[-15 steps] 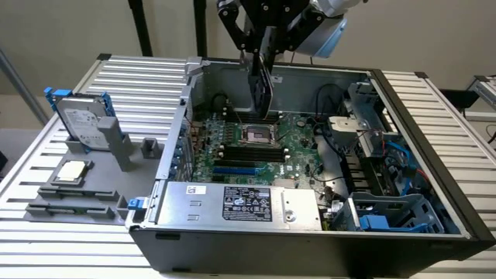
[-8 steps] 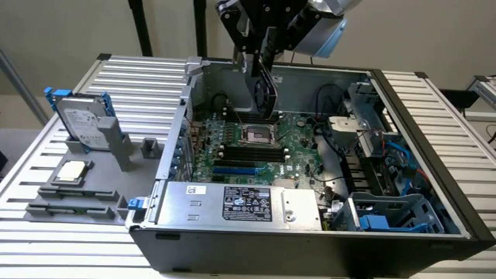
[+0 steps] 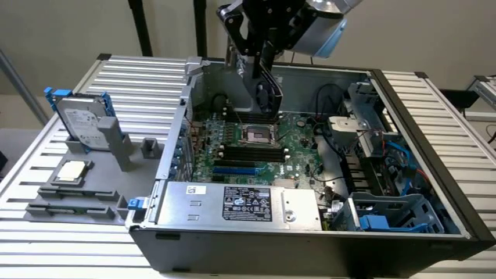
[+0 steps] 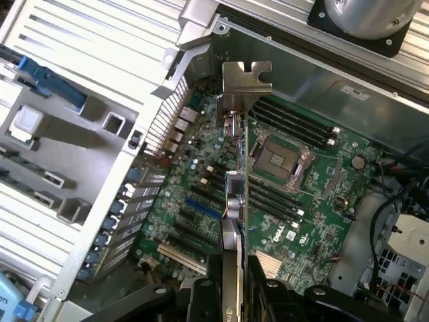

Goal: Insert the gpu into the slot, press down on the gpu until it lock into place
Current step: 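Insert the gpu into the slot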

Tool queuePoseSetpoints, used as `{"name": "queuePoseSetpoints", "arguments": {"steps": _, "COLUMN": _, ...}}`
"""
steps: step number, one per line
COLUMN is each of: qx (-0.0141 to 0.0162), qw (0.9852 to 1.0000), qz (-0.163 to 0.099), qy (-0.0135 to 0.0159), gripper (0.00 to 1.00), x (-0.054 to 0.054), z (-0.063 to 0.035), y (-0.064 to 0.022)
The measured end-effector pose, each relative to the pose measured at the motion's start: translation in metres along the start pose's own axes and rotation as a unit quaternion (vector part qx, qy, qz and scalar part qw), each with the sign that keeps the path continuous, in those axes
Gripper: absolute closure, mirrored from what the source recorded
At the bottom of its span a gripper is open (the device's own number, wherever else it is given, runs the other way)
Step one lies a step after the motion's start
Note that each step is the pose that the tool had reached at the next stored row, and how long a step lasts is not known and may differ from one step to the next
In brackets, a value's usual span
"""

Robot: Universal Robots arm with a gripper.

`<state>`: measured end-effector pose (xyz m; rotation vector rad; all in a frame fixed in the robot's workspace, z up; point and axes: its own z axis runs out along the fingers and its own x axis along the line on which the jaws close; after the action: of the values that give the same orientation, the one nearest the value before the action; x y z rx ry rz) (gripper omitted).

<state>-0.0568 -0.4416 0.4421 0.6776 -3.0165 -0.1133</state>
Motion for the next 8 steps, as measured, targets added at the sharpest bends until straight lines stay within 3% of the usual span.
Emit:
{"name": "queuePoseSetpoints", "arguments": {"steps": 4, "qx": 0.0012, "qw": 0.9994, "qz": -0.036, "qy": -0.0001, "gripper": 0.74, "x": 0.0000, "z": 0.0008, "y": 0.0000}}
{"name": "queuePoseSetpoints", "arguments": {"steps": 8, "qx": 0.0029, "qw": 0.9973, "qz": -0.073, "qy": -0.0001, "gripper": 0.74, "x": 0.0000, "z": 0.0017, "y": -0.0001}}
